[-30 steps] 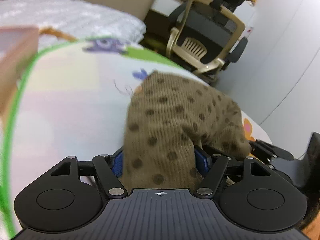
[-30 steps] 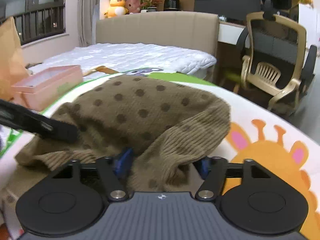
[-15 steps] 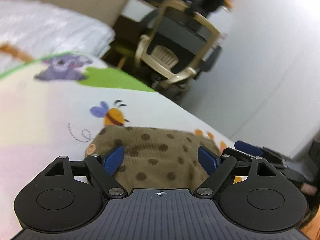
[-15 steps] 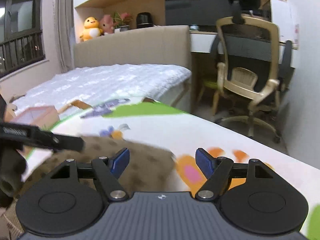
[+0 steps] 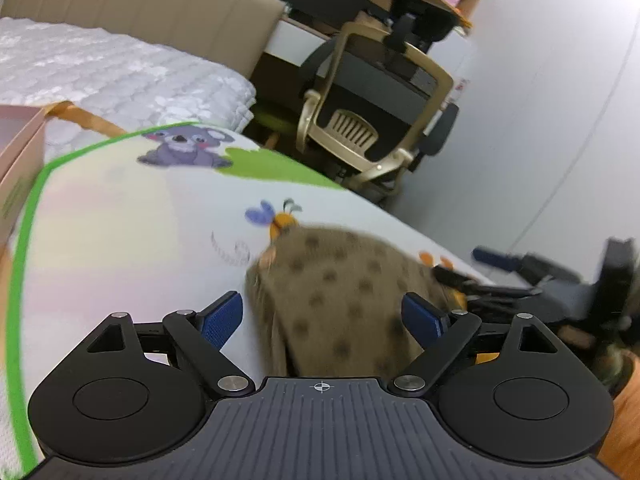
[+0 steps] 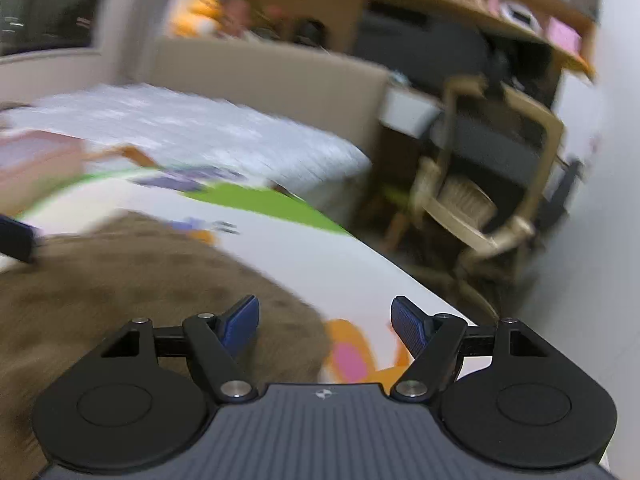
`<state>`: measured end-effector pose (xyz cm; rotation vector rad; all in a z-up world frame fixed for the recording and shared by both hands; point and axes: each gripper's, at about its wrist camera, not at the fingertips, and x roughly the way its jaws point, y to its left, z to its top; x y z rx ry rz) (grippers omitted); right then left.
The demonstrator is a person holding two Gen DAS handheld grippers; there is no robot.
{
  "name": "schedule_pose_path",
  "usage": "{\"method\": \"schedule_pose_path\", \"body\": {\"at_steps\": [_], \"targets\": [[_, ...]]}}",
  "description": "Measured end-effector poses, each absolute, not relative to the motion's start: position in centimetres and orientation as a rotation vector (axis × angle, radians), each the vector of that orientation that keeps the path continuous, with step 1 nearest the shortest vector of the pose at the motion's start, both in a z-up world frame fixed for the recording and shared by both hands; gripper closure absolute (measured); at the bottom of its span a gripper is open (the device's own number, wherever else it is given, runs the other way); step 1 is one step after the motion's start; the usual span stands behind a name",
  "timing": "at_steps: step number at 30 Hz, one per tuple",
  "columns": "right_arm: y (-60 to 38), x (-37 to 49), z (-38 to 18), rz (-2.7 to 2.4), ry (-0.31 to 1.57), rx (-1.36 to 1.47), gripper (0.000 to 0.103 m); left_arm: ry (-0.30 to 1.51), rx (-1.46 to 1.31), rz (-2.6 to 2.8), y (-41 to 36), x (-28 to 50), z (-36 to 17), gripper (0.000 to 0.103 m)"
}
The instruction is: Fold clothes
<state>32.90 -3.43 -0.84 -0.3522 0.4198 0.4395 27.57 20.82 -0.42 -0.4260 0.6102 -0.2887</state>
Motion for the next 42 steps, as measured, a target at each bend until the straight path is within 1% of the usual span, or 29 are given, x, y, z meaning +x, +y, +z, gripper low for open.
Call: {"method": "schedule_pose_path", "body": {"at_steps": [2, 6, 9, 11, 15, 18, 21, 23, 24, 26, 29, 32, 33, 35, 37, 38, 40, 42], "targets": [[-3.4, 29.4, -0.4, 0.586, 0.413, -0.335, 0.016, 0.611, -0.403, -0.292, 20.8, 25.9, -0.9, 0.01], [-1.0, 25.3, -3.0, 0.779, 0.514, -0.415, 0.016, 0.634, -0.248, -0.196, 19.1, 24.2, -1.7, 0.009], [0.5, 24.3, -5.1, 0.79, 0.56, -0.482, 0.016, 0.652, -0.25, -0.18, 19.1, 24.1, -1.8, 0.008], [0.0, 24.4, -4.5, 0.791, 0.574, -0.436, 0.016, 0.662, -0.254, -0.174, 19.1, 24.0, -1.8, 0.008], [-2.6, 24.3, -2.2, 0.791, 0.53, -0.313, 0.016, 0.676, -0.261, -0.167, 19.1, 23.8, -1.9, 0.008], [-4.4, 24.8, -1.5, 0.71, 0.512, -0.27, 0.013, 0.68, -0.265, -0.169, 19.1, 23.9, -2.0, 0.008], [-5.1, 26.8, -3.0, 0.595, 0.589, -0.293, 0.013, 0.688, -0.278, -0.167, 19.2, 24.0, -2.2, 0.006], [-5.0, 27.1, -4.5, 0.535, 0.63, -0.356, 0.013, 0.694, -0.287, -0.166, 19.4, 24.0, -2.4, 0.006], [-5.0, 27.3, -4.9, 0.521, 0.64, -0.372, 0.011, 0.697, -0.292, -0.166, 19.4, 24.1, -2.4, 0.005], [-5.4, 27.8, -4.4, 0.53, 0.637, -0.329, 0.01, 0.707, -0.304, -0.164, 19.5, 24.1, -2.8, 0.005], [-7.2, 29.5, -1.7, 0.527, 0.595, -0.145, 0.01, 0.707, -0.312, -0.165, 19.6, 24.1, -3.0, 0.004], [-8.0, 33.1, 0.0, 0.503, 0.603, 0.044, 0.01, 0.705, -0.322, -0.165, 19.7, 24.0, -3.1, 0.004], [-7.9, 34.4, 0.2, 0.494, 0.62, 0.085, 0.011, 0.703, -0.325, -0.164, 19.8, 24.0, -3.1, 0.004], [-7.1, 36.7, 0.0, 0.467, 0.651, 0.119, 0.017, 0.695, -0.317, -0.167, 19.9, 23.8, -3.1, 0.004], [-4.8, 38.4, -0.7, 0.453, 0.684, 0.061, 0.02, 0.686, -0.302, -0.169, 19.8, 23.5, -3.0, 0.004], [-3.5, 39.1, -1.0, 0.457, 0.7, 0.022, 0.023, 0.681, -0.294, -0.169, 19.8, 23.4, -3.0, 0.004], [-0.3, 39.4, -0.9, 0.478, 0.672, -0.074, 0.03, 0.671, -0.286, -0.166, 19.9, 23.1, -3.0, 0.004], [2.6, 39.1, -0.2, 0.537, 0.597, -0.174, 0.031, 0.665, -0.284, -0.159, 20.0, 23.0, -3.0, 0.004]]}}
